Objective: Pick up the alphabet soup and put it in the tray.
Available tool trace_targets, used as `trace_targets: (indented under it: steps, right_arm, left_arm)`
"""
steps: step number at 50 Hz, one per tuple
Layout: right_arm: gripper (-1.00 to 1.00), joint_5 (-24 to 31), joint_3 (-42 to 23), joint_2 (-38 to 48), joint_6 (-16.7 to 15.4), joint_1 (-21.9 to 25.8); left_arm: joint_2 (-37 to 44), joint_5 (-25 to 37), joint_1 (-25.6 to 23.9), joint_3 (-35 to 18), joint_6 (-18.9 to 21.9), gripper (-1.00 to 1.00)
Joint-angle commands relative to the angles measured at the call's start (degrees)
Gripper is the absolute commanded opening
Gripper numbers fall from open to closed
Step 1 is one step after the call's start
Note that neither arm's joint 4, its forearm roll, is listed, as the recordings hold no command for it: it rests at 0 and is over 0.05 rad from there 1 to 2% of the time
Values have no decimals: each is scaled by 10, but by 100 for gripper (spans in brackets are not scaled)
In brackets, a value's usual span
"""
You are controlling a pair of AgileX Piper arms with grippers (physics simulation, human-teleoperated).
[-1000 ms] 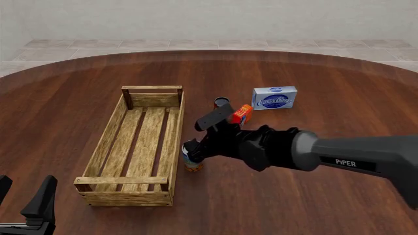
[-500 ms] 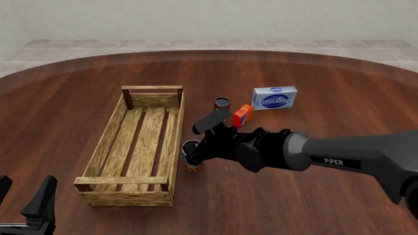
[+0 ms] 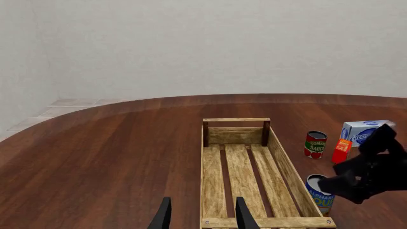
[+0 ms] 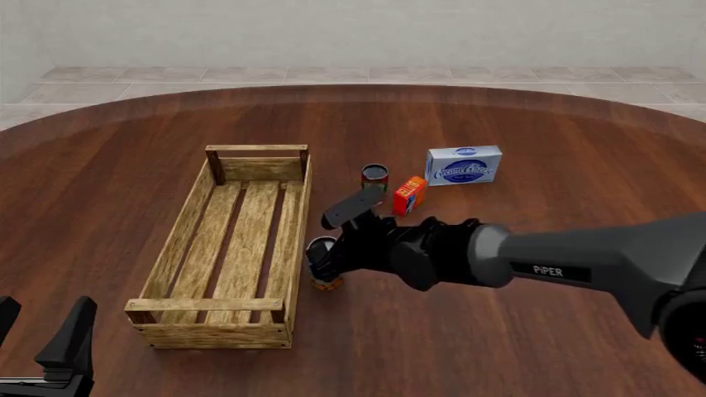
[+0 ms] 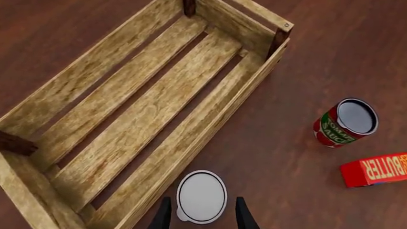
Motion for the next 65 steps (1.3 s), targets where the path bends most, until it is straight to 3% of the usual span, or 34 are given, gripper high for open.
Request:
trace_targets:
  steps: [1,65]
  right_arm:
    - [100,6,-7,7,1,-1]
    - [100,20,-38,62,6,-3]
  left_arm:
    - [-1,1,1,0,0,100]
    - [-1,1,1,0,0,100]
